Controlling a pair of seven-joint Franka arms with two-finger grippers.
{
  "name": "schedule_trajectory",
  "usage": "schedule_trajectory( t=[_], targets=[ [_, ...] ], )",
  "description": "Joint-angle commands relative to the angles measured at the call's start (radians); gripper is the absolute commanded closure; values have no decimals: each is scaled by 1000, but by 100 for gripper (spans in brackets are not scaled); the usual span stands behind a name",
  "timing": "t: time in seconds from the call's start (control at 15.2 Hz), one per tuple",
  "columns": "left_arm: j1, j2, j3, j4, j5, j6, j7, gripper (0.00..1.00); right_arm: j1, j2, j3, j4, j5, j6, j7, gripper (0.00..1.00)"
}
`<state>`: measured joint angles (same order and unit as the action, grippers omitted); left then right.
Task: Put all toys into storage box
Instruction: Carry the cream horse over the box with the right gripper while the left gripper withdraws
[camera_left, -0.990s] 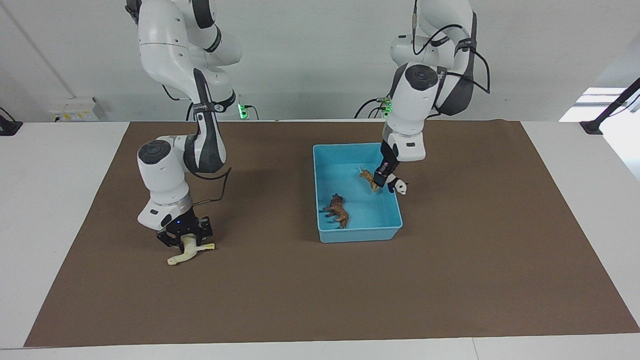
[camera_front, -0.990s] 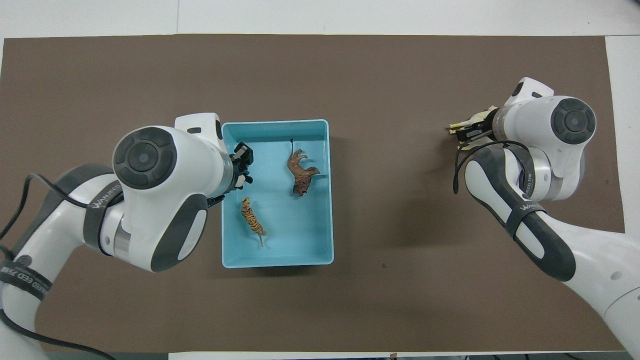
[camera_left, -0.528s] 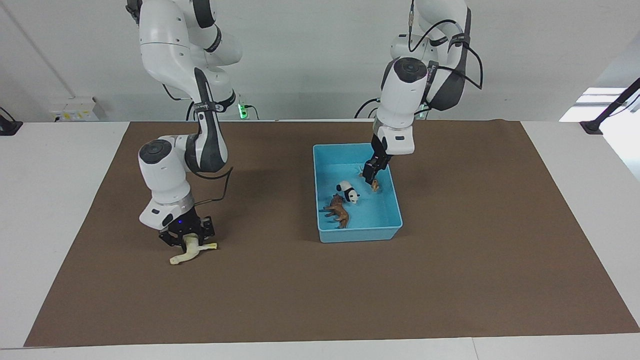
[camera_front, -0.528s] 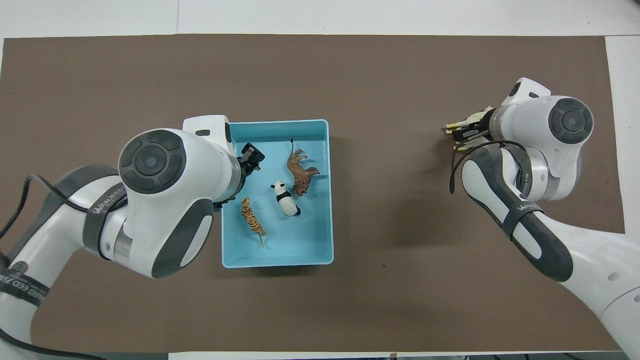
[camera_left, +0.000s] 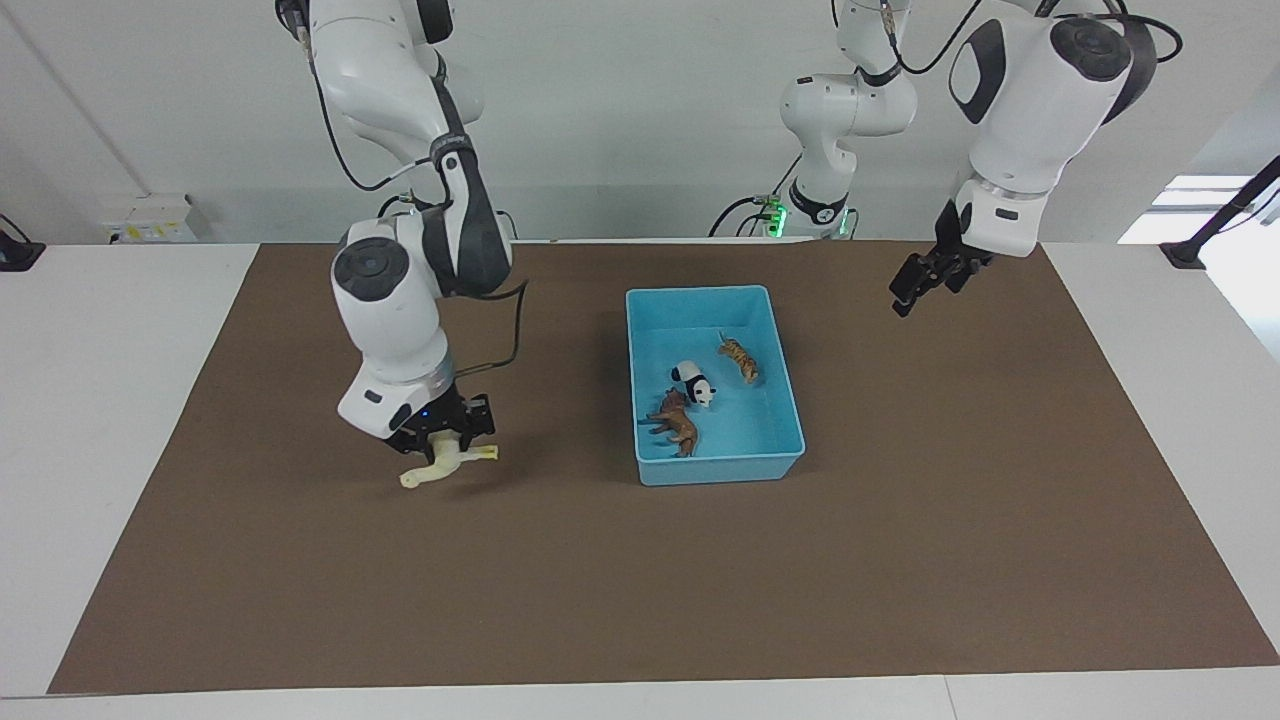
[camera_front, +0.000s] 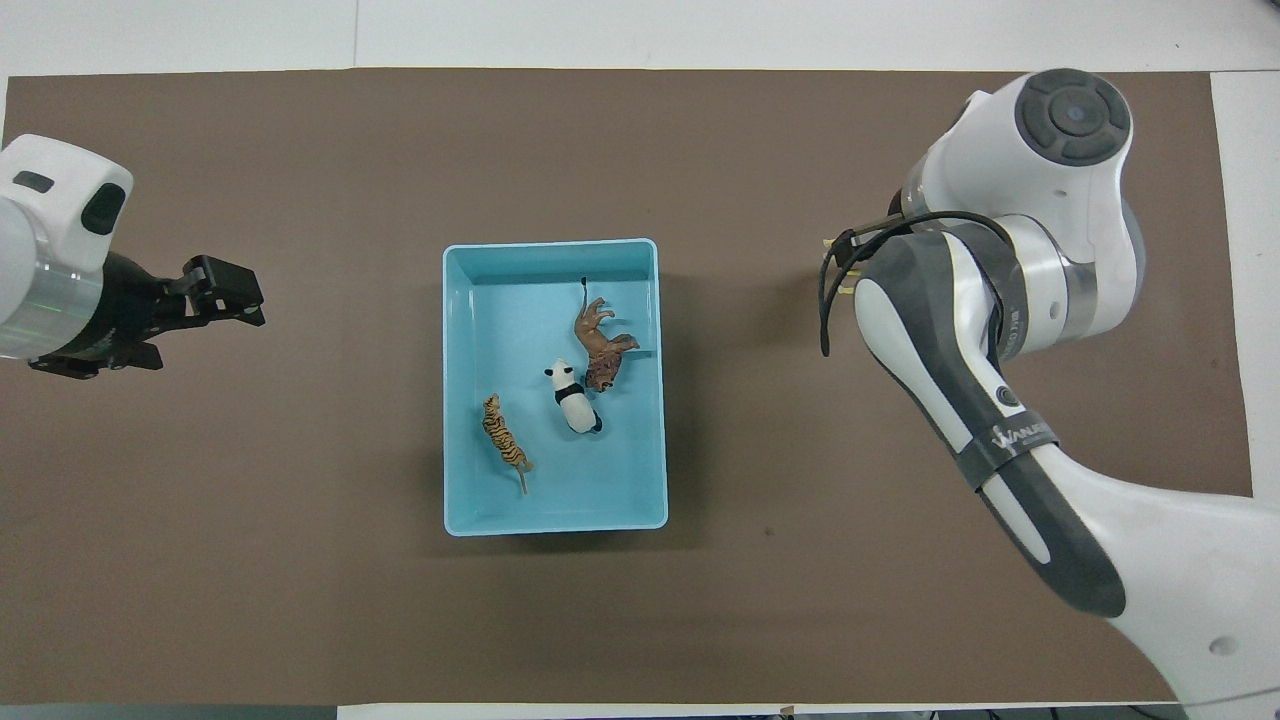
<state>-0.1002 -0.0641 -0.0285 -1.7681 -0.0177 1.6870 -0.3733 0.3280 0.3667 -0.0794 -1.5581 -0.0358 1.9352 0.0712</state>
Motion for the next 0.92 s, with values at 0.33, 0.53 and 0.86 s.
schedule_trajectory(
  t=[0.33,0.53,0.86],
  targets=[
    [7,69,19,122,16,-124,189,0,371,159,6,415,-15,-237,518,100],
    [-9,99,30,142,10,-135,229,0,440,211,6,385,2,-110,617,100],
    [-23,106,44,150,10,-196,347,0,444,199,6,311,5,-33,676,0]
  ],
)
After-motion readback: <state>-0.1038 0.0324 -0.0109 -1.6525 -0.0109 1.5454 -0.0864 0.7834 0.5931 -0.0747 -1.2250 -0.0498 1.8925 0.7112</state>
